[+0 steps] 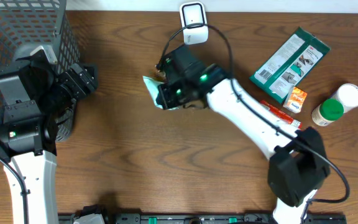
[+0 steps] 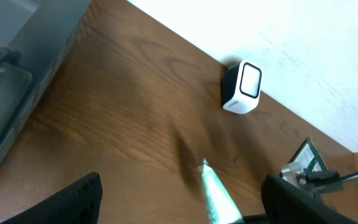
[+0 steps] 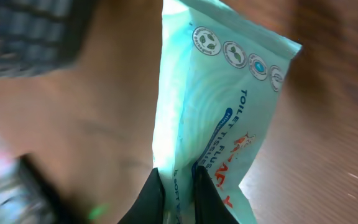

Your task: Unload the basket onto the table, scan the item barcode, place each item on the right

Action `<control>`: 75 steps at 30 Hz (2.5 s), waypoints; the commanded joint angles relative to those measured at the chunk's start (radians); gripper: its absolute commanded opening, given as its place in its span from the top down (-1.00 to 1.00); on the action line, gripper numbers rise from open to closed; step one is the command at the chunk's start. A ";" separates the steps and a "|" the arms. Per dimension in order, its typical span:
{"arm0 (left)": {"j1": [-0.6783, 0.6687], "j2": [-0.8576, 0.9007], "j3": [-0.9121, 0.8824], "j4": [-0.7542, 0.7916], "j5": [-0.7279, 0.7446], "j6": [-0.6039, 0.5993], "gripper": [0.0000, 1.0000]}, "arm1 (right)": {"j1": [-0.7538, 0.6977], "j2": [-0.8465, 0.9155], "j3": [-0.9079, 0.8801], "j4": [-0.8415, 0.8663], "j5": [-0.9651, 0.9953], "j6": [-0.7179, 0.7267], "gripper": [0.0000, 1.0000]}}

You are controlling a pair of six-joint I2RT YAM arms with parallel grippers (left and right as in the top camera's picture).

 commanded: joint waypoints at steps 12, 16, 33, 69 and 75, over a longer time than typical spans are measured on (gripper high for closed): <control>0.003 0.002 0.006 0.002 0.013 0.013 -0.65 | -0.101 0.094 -0.448 0.727 -0.629 0.105 0.98; 0.003 0.002 0.006 0.002 0.012 0.013 -0.65 | -0.157 0.103 -0.512 0.732 -0.536 0.104 0.95; 0.003 0.002 0.006 0.001 0.012 0.013 -0.65 | -0.389 0.082 -0.585 0.708 -0.338 0.076 -0.08; 0.003 0.002 0.006 0.002 0.013 0.013 -0.66 | -0.341 -0.100 -0.559 0.691 -0.092 0.127 0.98; 0.003 0.002 0.006 0.001 0.012 0.013 -0.66 | -0.266 0.030 -0.559 0.678 0.010 0.120 0.98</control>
